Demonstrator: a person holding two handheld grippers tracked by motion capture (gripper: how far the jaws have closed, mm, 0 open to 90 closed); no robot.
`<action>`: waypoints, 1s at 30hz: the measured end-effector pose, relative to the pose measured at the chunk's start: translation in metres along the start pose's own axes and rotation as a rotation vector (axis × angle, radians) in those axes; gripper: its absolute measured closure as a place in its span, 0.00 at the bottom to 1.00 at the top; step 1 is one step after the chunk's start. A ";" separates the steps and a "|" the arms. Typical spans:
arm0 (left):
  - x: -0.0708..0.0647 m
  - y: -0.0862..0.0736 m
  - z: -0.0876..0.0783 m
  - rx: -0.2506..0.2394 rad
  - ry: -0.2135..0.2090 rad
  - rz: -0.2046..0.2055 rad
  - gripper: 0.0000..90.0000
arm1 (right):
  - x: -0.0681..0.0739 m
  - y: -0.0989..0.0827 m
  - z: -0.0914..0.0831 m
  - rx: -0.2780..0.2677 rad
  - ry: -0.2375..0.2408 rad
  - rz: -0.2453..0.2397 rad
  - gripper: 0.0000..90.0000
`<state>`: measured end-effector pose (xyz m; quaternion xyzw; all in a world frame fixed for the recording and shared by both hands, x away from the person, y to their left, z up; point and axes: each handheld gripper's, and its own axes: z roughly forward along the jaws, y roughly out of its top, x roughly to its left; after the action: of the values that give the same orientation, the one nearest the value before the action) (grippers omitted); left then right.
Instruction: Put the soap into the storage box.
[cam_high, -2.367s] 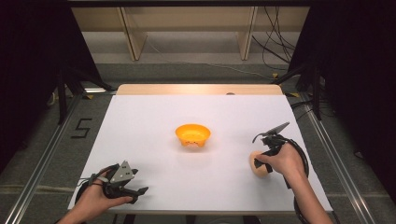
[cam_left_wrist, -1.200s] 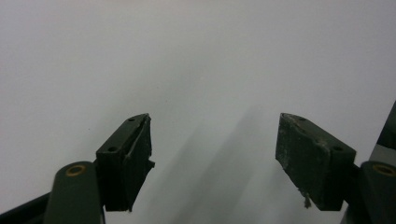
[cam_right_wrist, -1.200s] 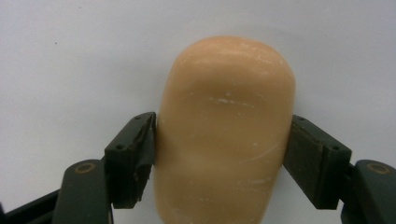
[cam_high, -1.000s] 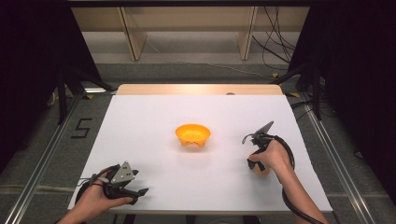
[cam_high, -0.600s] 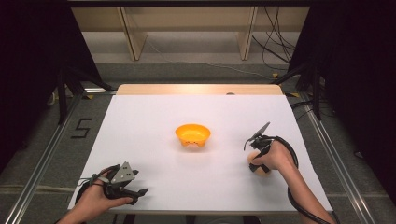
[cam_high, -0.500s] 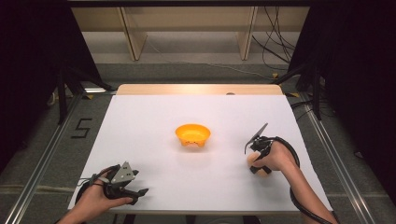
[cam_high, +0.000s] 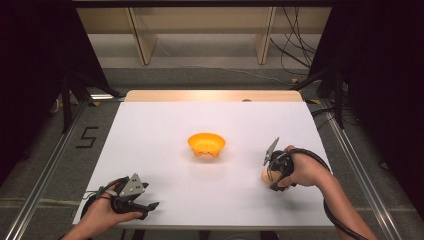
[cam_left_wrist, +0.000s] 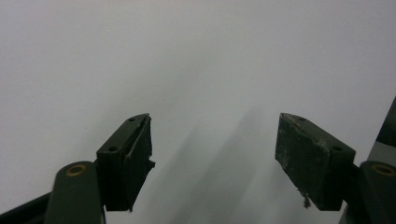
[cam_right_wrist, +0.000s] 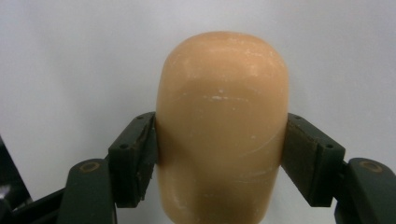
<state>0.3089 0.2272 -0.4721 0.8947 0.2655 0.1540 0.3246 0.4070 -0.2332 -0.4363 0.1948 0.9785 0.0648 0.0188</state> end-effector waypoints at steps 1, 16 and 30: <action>0.000 0.000 0.000 -0.001 0.000 -0.002 0.30 | 0.000 0.000 -0.001 0.006 0.003 -0.019 0.37; 0.001 0.001 -0.002 -0.019 0.005 0.001 0.30 | 0.004 0.007 -0.009 0.042 -0.023 -0.112 0.37; 0.001 0.002 -0.003 -0.040 0.008 0.002 0.30 | 0.001 0.027 -0.016 0.042 -0.041 -0.149 0.37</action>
<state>0.3086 0.2279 -0.4682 0.8877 0.2626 0.1630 0.3412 0.4155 -0.2098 -0.4164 0.1232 0.9908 0.0390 0.0394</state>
